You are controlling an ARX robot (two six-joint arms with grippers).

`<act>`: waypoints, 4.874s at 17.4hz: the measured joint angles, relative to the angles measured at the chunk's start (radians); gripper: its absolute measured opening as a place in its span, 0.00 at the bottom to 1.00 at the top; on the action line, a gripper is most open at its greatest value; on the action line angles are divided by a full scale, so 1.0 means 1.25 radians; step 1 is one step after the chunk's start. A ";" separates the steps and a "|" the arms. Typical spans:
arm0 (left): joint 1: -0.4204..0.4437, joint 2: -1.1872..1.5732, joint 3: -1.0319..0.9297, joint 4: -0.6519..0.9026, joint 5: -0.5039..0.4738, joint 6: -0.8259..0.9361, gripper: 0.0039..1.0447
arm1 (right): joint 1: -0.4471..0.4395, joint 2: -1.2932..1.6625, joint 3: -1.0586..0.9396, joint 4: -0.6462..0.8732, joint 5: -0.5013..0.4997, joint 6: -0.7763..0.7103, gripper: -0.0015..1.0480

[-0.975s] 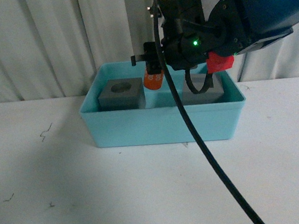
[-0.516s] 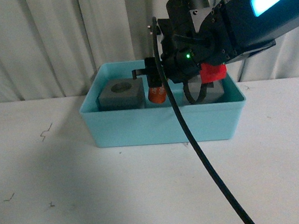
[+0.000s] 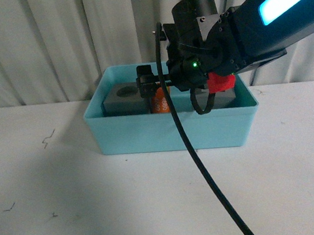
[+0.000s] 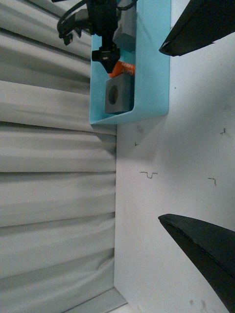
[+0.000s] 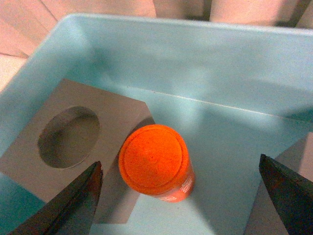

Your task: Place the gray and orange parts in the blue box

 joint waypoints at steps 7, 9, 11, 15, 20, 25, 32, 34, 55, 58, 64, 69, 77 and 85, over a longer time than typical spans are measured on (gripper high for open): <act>0.000 0.000 0.000 0.000 0.000 0.000 0.94 | -0.157 -0.652 -0.658 0.223 0.049 -0.015 0.94; 0.000 0.000 0.000 0.000 0.000 0.000 0.94 | -0.191 -0.781 -0.818 0.188 0.087 -0.007 0.94; 0.000 0.000 0.000 0.000 0.000 0.000 0.94 | -0.202 -1.019 -1.057 0.042 0.134 0.063 0.94; 0.000 0.000 0.000 0.000 0.000 0.000 0.94 | -0.126 -1.214 -1.242 0.059 0.207 0.162 0.89; -0.001 0.000 0.000 0.000 0.000 0.000 0.94 | -0.195 -1.275 -1.444 0.577 0.155 -0.082 0.41; 0.000 0.000 0.000 0.000 0.000 0.000 0.94 | -0.265 -1.445 -1.475 0.430 0.069 -0.110 0.02; 0.000 0.000 0.000 0.000 0.000 0.000 0.94 | -0.310 -1.622 -1.478 0.271 0.041 -0.111 0.02; 0.000 0.000 0.000 0.000 0.000 0.000 0.94 | -0.310 -1.673 -1.478 0.224 0.041 -0.111 0.02; 0.000 0.000 0.000 0.000 0.000 0.000 0.94 | -0.309 -2.004 -1.477 -0.114 0.040 -0.111 0.02; 0.000 0.000 0.000 0.000 0.000 0.000 0.94 | -0.309 -2.004 -1.478 -0.114 0.040 -0.112 0.08; 0.000 0.000 0.000 0.000 0.000 0.000 0.94 | -0.309 -2.004 -1.478 -0.114 0.040 -0.112 0.72; 0.000 0.000 0.000 0.000 0.000 0.000 0.94 | -0.309 -2.004 -1.478 -0.114 0.040 -0.112 0.94; 0.000 0.000 0.000 0.000 0.000 0.000 0.94 | -0.309 -2.004 -1.478 -0.114 0.040 -0.112 0.94; 0.000 0.000 0.000 0.000 0.000 0.000 0.94 | -0.307 -2.004 -1.478 -0.114 0.040 -0.112 0.94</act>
